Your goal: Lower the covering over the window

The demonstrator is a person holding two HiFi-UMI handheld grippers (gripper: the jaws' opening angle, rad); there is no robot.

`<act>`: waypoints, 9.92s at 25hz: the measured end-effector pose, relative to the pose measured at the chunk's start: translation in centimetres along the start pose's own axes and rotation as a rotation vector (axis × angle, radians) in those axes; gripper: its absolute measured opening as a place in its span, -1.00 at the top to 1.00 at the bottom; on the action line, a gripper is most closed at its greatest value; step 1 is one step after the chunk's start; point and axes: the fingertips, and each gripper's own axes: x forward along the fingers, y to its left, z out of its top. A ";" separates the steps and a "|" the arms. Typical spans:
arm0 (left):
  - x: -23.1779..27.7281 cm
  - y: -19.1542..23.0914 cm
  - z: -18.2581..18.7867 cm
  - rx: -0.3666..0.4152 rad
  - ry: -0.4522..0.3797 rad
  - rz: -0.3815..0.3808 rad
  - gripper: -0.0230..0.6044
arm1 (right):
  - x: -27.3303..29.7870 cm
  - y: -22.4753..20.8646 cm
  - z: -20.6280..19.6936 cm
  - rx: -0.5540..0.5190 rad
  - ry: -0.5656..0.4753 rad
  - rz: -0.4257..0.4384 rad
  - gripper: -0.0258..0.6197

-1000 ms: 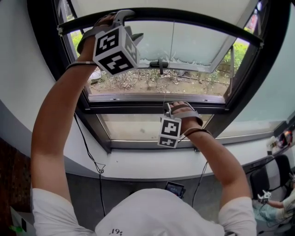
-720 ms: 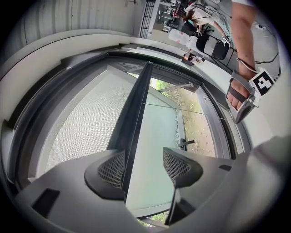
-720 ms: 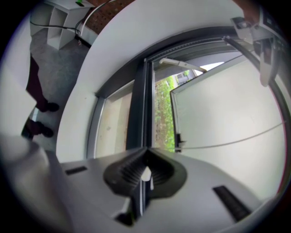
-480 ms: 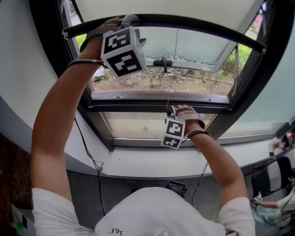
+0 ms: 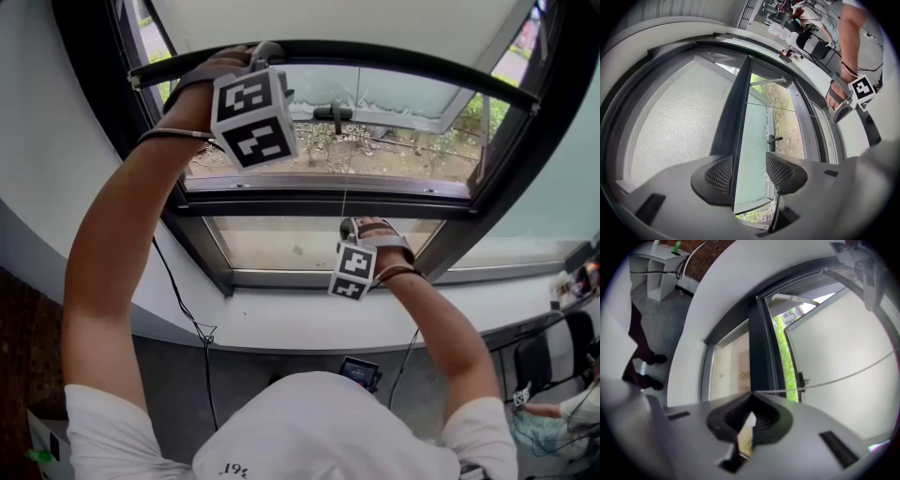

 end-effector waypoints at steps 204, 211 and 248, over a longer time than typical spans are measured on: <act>8.0 -33.5 -6.4 -0.113 0.167 -0.474 0.03 | 3.9 -4.6 -9.2 0.041 0.127 -0.087 0.49; 8.3 -33.0 -6.4 -0.116 0.142 -0.432 0.03 | 3.9 -5.4 -9.1 0.021 0.091 -0.103 0.52; 5.7 -28.5 -4.6 -0.584 -0.061 -0.322 0.07 | 0.8 -5.8 -7.6 0.232 -0.052 -0.087 0.52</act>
